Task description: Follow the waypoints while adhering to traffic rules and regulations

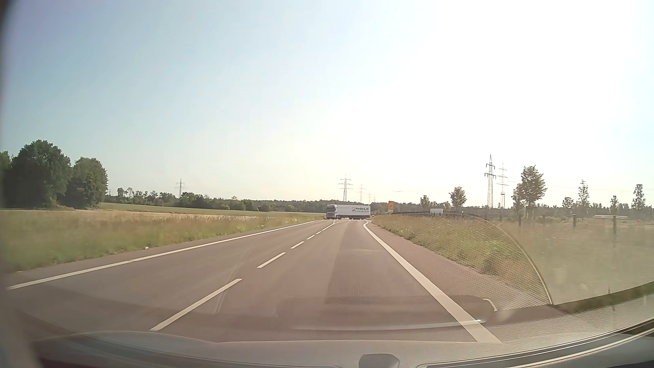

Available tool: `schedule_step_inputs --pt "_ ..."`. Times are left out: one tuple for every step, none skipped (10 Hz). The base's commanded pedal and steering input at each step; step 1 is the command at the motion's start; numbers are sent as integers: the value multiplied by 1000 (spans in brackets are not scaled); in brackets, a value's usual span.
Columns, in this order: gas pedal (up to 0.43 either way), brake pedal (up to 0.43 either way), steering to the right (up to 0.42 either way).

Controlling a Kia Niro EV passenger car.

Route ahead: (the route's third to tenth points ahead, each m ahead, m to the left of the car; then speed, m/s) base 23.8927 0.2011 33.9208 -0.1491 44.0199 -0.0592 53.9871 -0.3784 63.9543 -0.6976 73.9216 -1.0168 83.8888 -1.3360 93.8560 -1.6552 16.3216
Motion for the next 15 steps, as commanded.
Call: schedule_step_inputs --pt "67 18 0" --pt "67 18 0" --pt "67 18 1" --pt "67 18 2" --pt "67 18 4" --pt "67 18 6" --pt "67 18 7" --pt "67 18 7" --pt "67 18 7" --pt "67 18 7" --pt "67 18 7" --pt "67 18 7" --pt "67 18 7" --pt "67 18 7" --pt "67 18 7"
